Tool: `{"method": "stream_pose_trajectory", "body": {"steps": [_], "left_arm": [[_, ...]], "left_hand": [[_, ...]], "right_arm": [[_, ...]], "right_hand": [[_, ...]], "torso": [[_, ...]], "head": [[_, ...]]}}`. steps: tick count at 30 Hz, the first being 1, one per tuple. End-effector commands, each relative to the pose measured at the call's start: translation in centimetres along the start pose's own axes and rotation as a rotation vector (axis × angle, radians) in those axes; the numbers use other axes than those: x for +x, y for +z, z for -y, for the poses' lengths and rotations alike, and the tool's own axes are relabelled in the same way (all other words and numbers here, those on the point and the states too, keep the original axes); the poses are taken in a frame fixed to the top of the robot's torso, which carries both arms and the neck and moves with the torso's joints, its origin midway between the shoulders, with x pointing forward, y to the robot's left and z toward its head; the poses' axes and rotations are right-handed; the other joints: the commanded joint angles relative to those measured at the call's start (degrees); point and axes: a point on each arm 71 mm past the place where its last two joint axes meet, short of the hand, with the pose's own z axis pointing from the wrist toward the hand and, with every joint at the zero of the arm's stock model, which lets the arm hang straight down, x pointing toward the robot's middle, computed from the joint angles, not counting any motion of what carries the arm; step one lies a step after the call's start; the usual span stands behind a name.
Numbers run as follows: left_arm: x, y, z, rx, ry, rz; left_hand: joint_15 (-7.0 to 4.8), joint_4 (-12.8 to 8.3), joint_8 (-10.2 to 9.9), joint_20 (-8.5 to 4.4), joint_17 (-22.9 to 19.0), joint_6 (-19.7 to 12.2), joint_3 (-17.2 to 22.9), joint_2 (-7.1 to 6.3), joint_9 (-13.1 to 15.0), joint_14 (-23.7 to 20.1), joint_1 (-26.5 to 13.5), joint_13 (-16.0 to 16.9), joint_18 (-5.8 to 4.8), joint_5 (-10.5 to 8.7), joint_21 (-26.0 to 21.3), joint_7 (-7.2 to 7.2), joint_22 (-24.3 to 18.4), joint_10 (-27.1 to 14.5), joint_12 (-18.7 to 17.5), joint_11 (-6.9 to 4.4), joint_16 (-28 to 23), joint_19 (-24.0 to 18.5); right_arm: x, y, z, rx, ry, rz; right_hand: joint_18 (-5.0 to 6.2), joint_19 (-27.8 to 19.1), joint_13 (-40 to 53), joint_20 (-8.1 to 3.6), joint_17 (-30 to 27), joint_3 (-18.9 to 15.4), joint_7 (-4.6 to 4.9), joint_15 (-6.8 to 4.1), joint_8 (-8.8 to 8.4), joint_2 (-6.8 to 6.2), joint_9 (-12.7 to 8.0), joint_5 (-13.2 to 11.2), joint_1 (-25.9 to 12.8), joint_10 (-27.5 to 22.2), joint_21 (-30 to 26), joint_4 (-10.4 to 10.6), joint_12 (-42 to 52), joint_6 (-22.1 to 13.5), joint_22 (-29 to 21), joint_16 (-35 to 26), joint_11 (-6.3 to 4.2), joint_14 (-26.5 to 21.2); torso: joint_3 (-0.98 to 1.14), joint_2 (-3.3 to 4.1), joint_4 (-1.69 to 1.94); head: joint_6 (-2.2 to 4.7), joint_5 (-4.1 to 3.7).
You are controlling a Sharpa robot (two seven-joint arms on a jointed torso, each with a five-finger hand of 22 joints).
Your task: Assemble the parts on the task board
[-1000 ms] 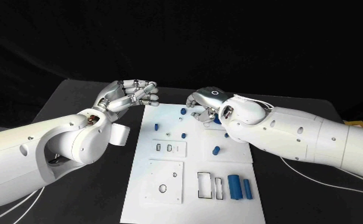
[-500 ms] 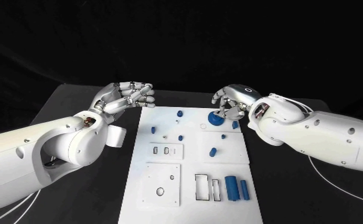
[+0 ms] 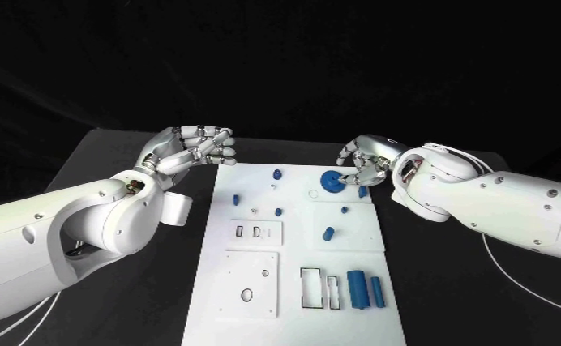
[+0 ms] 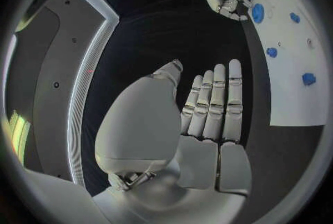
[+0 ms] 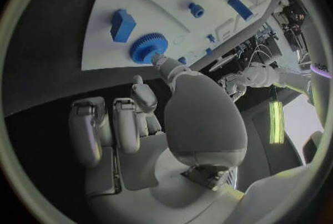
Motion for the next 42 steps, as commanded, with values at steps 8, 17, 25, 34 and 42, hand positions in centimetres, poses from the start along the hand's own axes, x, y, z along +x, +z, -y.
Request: {"method": "stream_pose_trajectory", "body": {"steps": [8,17,25,34,42], "left_arm": [[0.2,0.1,0.1,-0.002,-0.013,-0.021],[0.1,0.1,0.0,-0.004,-0.012,-0.019],[0.1,0.1,0.0,-0.006,-0.012,-0.020],[0.1,0.1,0.0,-0.008,-0.014,-0.023],[0.1,0.1,0.0,-0.011,-0.016,-0.028]], "left_hand": [[0.11,-0.1,-0.3,0.15,0.2,-0.2,0.5,0.19,-0.1,-0.4,-0.4,0.0,1.04,-0.28,0.3,0.00,0.1,-0.3,-0.4,0.05,-0.3,0.2],[0.11,-0.1,-0.3,0.15,0.2,-0.2,0.5,0.19,-0.1,-0.4,-0.4,0.0,1.05,-0.29,0.3,0.00,0.1,-0.3,-0.4,0.05,-0.3,0.2],[0.11,-0.1,-0.3,0.15,0.2,-0.2,0.5,0.19,-0.1,-0.4,-0.4,0.0,1.05,-0.29,0.3,0.00,0.1,-0.3,-0.4,0.05,-0.3,0.2],[0.11,-0.1,-0.3,0.14,0.3,-0.2,0.5,0.19,-0.1,-0.5,-0.4,0.0,1.05,-0.29,0.4,0.01,0.1,-0.3,-0.4,0.06,-0.3,0.2],[0.11,-0.1,-0.3,0.14,0.3,-0.2,0.5,0.19,-0.1,-0.5,-0.4,0.0,1.05,-0.29,0.4,0.01,0.1,-0.3,-0.4,0.06,-0.3,0.2]], "right_arm": [[1.4,0.5,-0.4,0.017,0.032,-0.082],[1.5,0.6,-0.4,0.018,0.030,-0.082],[1.6,0.6,-1.0,-0.002,0.014,-0.069],[1.5,0.8,-1.7,-0.022,-0.030,-0.025],[1.5,0.9,-1.8,-0.025,-0.041,-0.022]], "right_hand": [[-1.10,5.8,3.1,0.53,9.0,0.1,0.17,0.43,0.40,0.41,0.2,0.4,0.0,1.4,0.6,0.9,3.2,-0.2,14.6,0.8,0.12,4.8],[-1.19,6.0,3.8,0.58,9.3,0.4,0.17,0.46,0.56,0.72,0.3,0.3,0.2,1.6,0.8,1.0,4.0,0.0,14.9,0.9,0.13,4.8],[-1.19,6.0,4.2,0.60,9.4,0.6,0.19,0.48,0.64,0.70,0.3,0.2,0.3,1.7,0.8,1.0,4.4,0.1,14.9,1.0,0.15,4.9],[-1.20,6.0,4.0,0.75,9.8,-0.2,0.37,0.67,0.38,-0.03,0.3,-0.9,-0.4,0.9,0.9,1.7,4.2,-0.7,15.0,1.2,0.37,4.9],[-1.22,6.1,3.9,0.78,9.9,-0.2,0.38,0.69,0.40,0.11,0.3,-0.8,-0.4,0.8,0.9,1.8,4.1,-0.7,15.0,1.2,0.37,4.9]], "torso": [[-0.21,0.00,0.06],[-0.20,-0.04,0.04],[-0.15,-0.02,0.03],[-0.18,0.01,0.10],[-0.18,0.03,0.05]], "head": [[-0.16,0.31],[-0.49,0.36],[-0.45,0.45],[-0.36,0.42],[-0.42,0.49]]}}
